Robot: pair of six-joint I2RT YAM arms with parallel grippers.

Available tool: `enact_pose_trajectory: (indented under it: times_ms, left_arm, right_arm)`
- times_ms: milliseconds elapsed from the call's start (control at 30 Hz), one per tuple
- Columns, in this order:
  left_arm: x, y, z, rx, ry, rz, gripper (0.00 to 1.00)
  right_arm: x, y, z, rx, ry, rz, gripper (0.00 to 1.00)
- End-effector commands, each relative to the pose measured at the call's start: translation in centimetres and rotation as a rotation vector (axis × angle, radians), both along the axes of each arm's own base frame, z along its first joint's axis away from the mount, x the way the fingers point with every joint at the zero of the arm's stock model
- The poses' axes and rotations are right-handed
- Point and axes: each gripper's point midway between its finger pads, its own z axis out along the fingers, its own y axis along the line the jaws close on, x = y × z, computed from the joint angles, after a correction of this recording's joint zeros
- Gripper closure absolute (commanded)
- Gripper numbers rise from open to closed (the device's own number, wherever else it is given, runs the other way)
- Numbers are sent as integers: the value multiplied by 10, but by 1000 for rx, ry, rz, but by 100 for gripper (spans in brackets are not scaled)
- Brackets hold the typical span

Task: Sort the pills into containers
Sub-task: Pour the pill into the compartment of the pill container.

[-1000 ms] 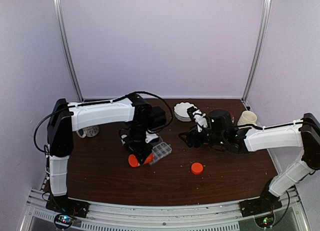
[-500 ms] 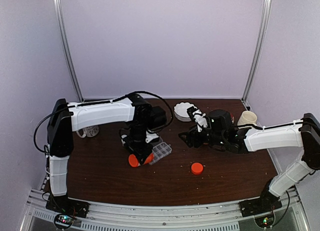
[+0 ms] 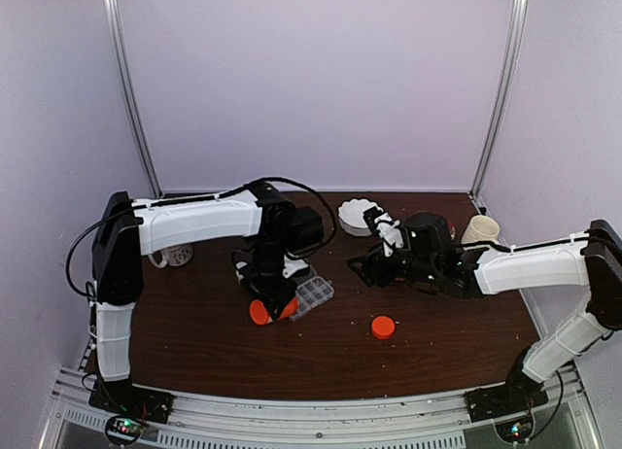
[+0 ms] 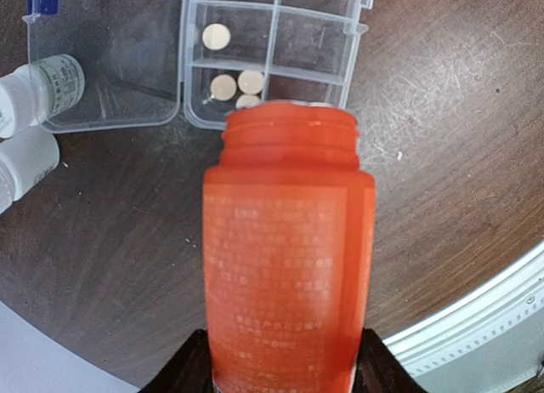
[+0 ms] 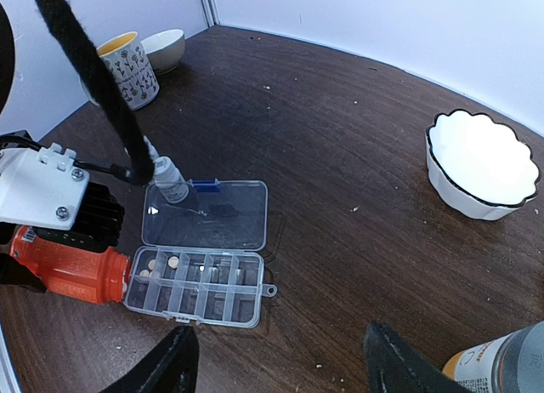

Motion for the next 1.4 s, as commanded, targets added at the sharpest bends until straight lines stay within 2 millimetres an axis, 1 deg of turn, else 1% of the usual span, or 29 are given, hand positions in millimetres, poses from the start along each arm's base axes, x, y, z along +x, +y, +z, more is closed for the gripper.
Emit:
enact_pose_trajectory:
  times_ms: [0, 100, 133, 233, 300, 367, 433, 467, 567, 633, 700, 733, 833, 900, 933, 1000, 1067, 1133, 1167, 1267, 1300, 1367]
  left_arm:
    - [0, 2, 0, 21, 11, -10, 100]
    - [0, -4, 7, -14, 1, -17, 100]
    - [2, -4, 6, -16, -8, -20, 100]
    - [2, 3, -4, 26, 16, -12, 100]
    - [-1, 0, -3, 12, 22, -15, 100]
    - [2, -4, -1, -18, 4, -17, 100]
    - [1, 2, -4, 13, 21, -10, 100]
    - [0, 3, 0, 30, 26, -8, 100]
    - [5, -8, 15, -19, -11, -22, 100]
    - [7, -7, 7, -13, -10, -24, 100]
    - [2, 2, -2, 47, 27, -23, 100]
    - [1, 2, -3, 51, 29, -25, 100]
    - [4, -3, 3, 22, 7, -27, 100]
    - [4, 1, 5, 41, 5, -25, 100]
    - [4, 2, 9, 53, 4, -22, 100]
    - [6, -1, 16, 26, -17, -25, 100]
    - [6, -2, 13, 23, -14, -30, 100]
    - [3, 2, 3, 48, 13, -27, 100]
    - [1, 2, 1, 58, 27, -27, 100]
    - [2, -9, 7, 5, 10, -33, 100]
    - [4, -9, 7, 3, 4, -32, 100]
    - [5, -6, 5, 24, 2, -35, 100]
  right_arm:
    - [5, 2, 7, -3, -16, -8, 31]
    - [5, 2, 7, -4, -19, -7, 31]
    - [5, 2, 8, -3, -18, -7, 31]
    - [5, 2, 8, -4, -17, -6, 31]
    - [5, 1, 7, -5, -17, -9, 31]
    - [5, 1, 8, -5, -19, -9, 31]
    - [5, 2, 8, -4, -17, -7, 31]
    - [5, 2, 7, -5, -18, -8, 31]
    - [5, 2, 8, -3, -19, -7, 31]
    - [5, 2, 8, -2, -19, -5, 31]
    - [4, 2, 8, -5, -19, -6, 31]
    - [4, 1, 8, -7, -20, -6, 31]
    - [4, 1, 9, -6, -22, -9, 31]
    - [4, 1, 8, -6, -21, -7, 31]
    - [4, 1, 8, -6, -21, -7, 31]
    - [4, 1, 9, -4, -21, -7, 31]
    - [4, 2, 9, -1, -20, -4, 31]
    - [4, 2, 9, 0, -17, -2, 31]
    - [4, 2, 9, -2, -18, -3, 31]
    - [4, 2, 9, 1, -19, -2, 31]
    - [4, 3, 9, 3, -19, 0, 31]
    - [2, 4, 8, 10, -13, 12, 36]
